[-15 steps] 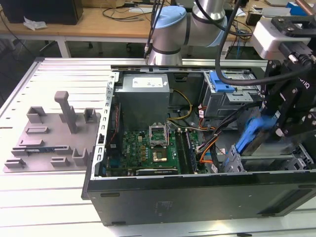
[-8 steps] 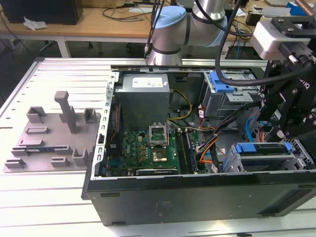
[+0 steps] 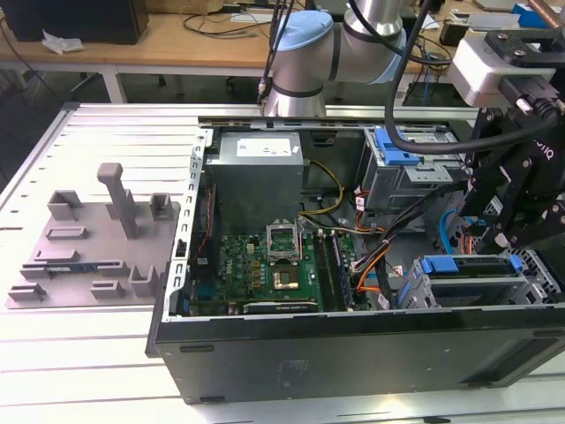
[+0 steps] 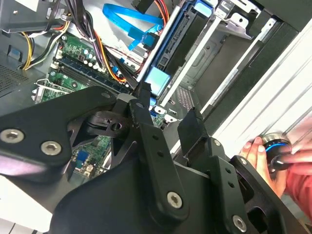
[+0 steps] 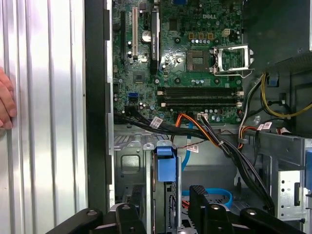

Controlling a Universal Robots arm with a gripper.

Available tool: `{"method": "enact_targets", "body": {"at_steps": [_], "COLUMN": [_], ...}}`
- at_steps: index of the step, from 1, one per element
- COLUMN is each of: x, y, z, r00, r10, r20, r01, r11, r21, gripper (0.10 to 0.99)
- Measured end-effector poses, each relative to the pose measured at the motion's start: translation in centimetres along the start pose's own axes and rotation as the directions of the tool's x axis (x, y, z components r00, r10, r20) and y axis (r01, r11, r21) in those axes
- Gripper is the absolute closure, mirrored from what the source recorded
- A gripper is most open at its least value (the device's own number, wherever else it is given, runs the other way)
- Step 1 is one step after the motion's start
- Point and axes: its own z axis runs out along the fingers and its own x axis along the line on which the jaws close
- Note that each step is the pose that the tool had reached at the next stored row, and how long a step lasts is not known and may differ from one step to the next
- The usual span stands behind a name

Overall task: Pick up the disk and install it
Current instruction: 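Insert the first disk wire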

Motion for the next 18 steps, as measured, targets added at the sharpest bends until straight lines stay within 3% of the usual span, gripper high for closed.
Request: {"method": "enact_targets", "body": {"at_steps": [6,7,8,10,12,13,14,16,18], "x": [0.0,-0.42,-1.02,-1.87,-3.72,-4.27,-4.33,-4.35,-4.39], "y": [0.0,0.0,-0.02,-0.01,0.0,-0.81,-2.02,-3.15,-4.88], "z": [0.0,0.03,0.05,0.11,0.2,0.24,0.26,0.27,0.29], "r00": [1.0,1.0,0.9997,0.9992,0.9978,0.9966,0.9965,0.9964,0.9962], "r10": [0.0,0.0,0.0,0.0,-0.001,-0.001,-0.001,-0.001,-0.001], "r20": [-0.0001,-0.009,-0.0258,-0.0402,-0.0657,-0.0821,-0.0833,-0.0845,-0.0876], "r01": [0.0,0.0,0.0,0.0,0.001,0.001,0.001,0.001,0.001], "r11": [1.0,1.0,1.0,1.0,1.0,1.0,1.0,1.0,1.0], "r21": [0.0,0.0,0.0,0.0,0.0,0.001,-0.001,-0.003,-0.004], "gripper": [0.58,0.58,0.58,0.58,0.58,0.58,0.58,0.58,0.58]}}
